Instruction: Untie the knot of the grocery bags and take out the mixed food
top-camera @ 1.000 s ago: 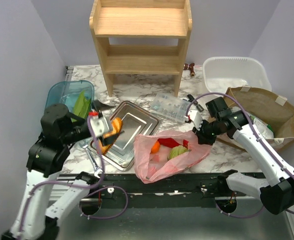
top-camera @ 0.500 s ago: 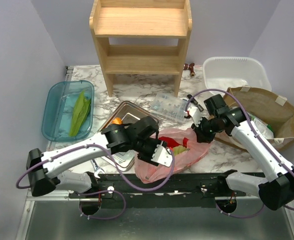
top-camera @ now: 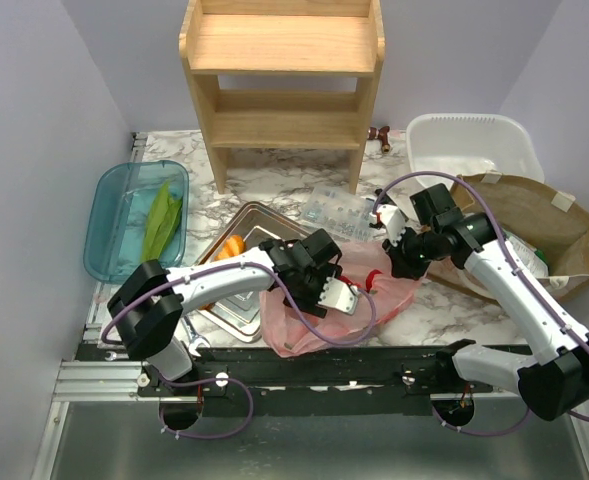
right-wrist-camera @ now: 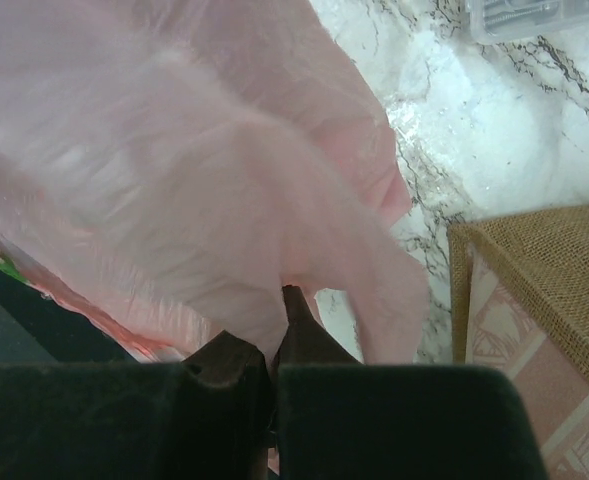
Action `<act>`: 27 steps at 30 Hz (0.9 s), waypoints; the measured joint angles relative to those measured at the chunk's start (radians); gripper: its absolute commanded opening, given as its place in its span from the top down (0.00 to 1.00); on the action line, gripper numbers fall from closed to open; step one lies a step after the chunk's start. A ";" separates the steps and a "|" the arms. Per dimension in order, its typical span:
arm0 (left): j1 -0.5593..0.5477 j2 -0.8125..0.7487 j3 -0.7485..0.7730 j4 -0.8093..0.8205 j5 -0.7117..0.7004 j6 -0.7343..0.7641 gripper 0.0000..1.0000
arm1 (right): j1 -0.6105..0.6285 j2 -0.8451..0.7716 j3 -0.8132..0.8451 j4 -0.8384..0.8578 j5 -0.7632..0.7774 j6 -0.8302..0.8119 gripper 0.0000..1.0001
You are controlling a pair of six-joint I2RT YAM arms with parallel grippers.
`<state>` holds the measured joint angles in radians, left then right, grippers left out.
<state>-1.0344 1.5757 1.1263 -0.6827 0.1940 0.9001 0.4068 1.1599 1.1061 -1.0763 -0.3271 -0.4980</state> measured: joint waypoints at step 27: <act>0.130 -0.133 -0.038 0.055 0.135 -0.043 1.00 | 0.000 0.003 0.003 0.074 -0.008 0.018 0.31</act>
<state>-0.9039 1.4425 1.0885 -0.6281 0.3294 0.8570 0.4068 1.1629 1.1095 -1.0027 -0.3351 -0.4805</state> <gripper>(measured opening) 0.598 0.429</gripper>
